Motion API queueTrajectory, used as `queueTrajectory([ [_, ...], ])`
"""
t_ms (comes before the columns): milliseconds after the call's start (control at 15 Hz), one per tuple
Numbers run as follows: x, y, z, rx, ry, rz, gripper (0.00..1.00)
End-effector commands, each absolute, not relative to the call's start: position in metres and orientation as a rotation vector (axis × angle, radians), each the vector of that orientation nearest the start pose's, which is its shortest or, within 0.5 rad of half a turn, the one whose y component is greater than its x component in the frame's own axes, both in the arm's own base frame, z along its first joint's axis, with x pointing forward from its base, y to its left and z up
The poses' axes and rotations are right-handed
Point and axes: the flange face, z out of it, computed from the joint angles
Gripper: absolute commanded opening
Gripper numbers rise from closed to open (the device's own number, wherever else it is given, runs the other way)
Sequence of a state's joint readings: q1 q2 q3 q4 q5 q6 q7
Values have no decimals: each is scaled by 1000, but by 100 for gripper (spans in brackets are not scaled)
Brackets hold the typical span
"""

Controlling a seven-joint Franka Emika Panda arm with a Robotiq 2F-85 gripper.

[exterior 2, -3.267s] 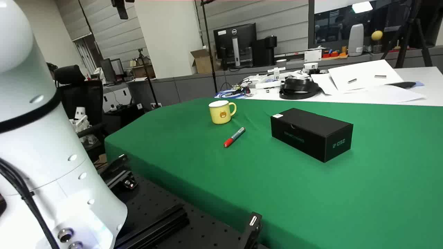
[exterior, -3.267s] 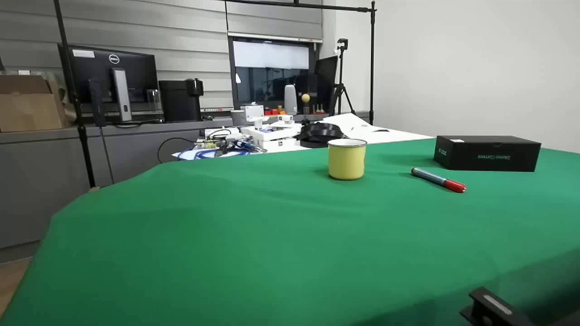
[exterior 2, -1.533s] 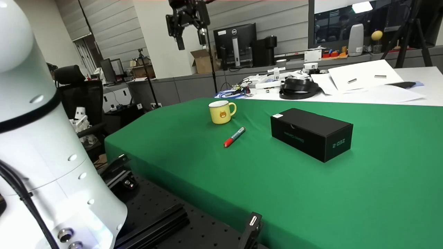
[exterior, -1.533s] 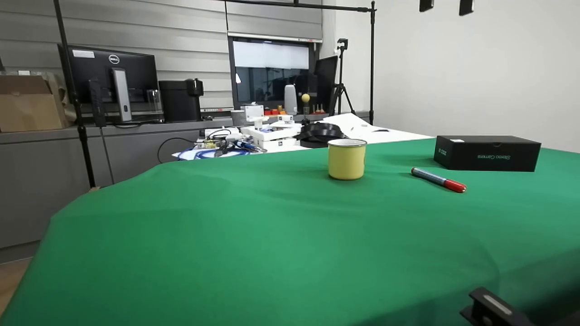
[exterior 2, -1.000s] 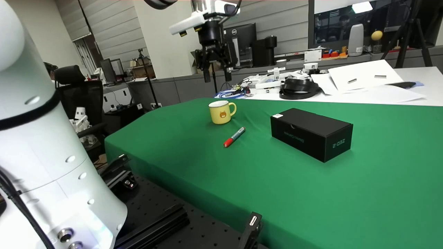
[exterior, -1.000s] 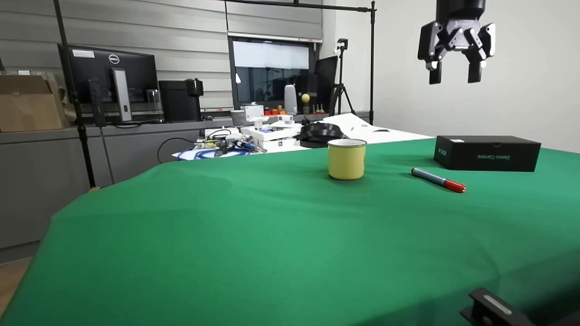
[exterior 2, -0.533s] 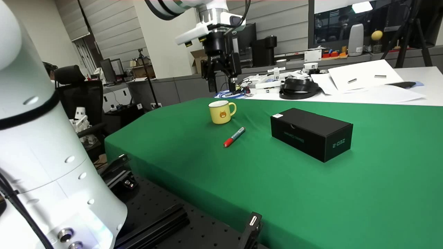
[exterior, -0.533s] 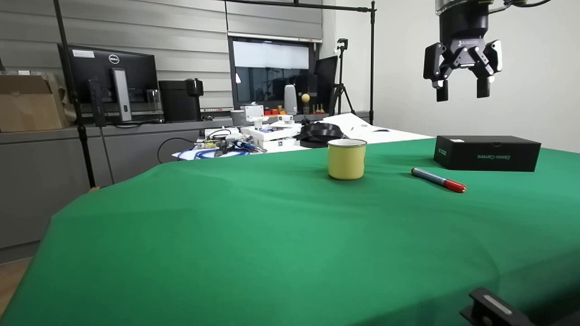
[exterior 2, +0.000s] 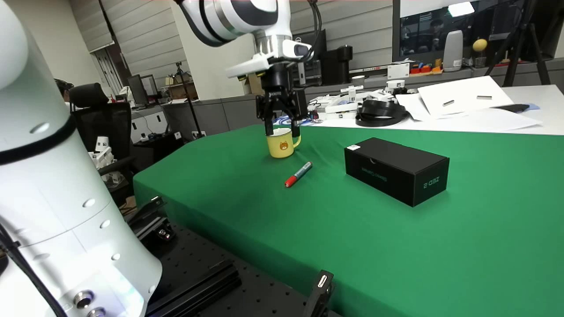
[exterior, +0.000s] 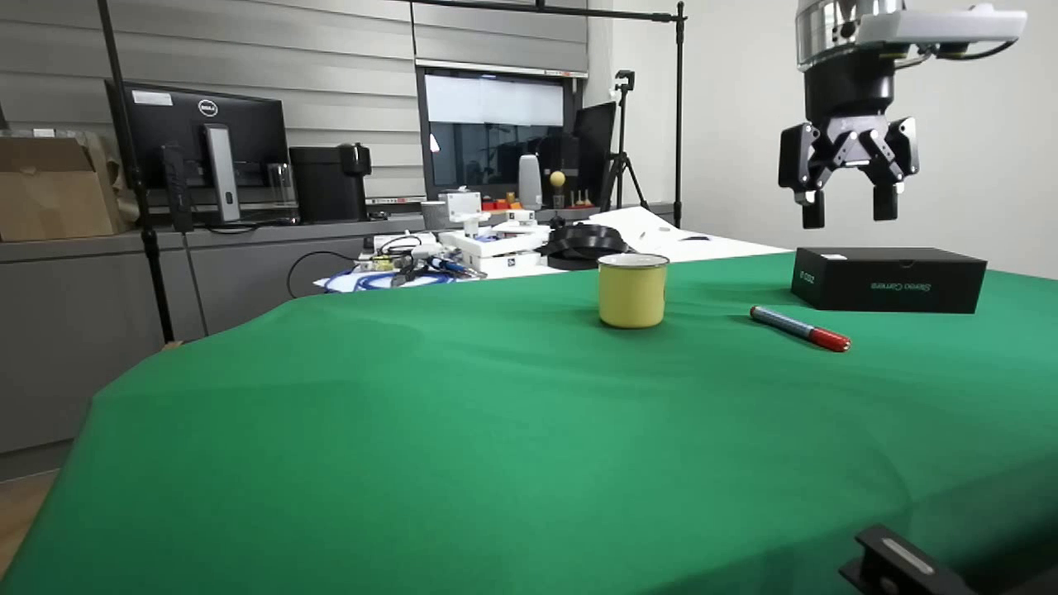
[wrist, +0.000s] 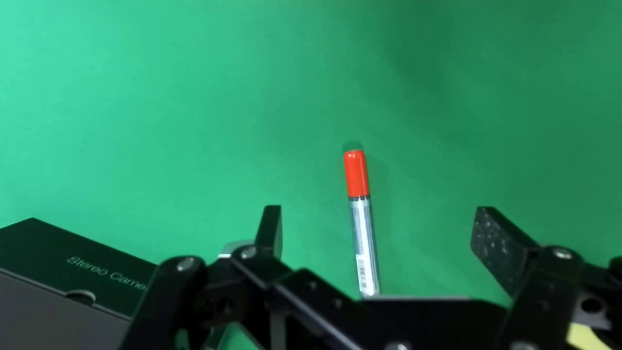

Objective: Put the orange marker in the mug

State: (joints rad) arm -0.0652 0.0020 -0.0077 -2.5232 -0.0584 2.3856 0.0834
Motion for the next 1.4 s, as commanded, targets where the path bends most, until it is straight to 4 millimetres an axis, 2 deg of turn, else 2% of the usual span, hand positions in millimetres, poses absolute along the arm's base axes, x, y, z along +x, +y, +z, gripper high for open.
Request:
queueTrajectory([
  [0,434,-38,223,-3179,121,258,100],
  [200,434,-37,195,-3193,100,239,100],
  [400,436,-41,177,-3180,73,201,100],
  [867,445,-45,158,-3176,102,96,100],
  [933,444,-45,156,-3177,104,85,75],
  [1000,444,-44,155,-3178,96,84,75],
  [1333,443,-40,150,-3178,82,76,39],
])
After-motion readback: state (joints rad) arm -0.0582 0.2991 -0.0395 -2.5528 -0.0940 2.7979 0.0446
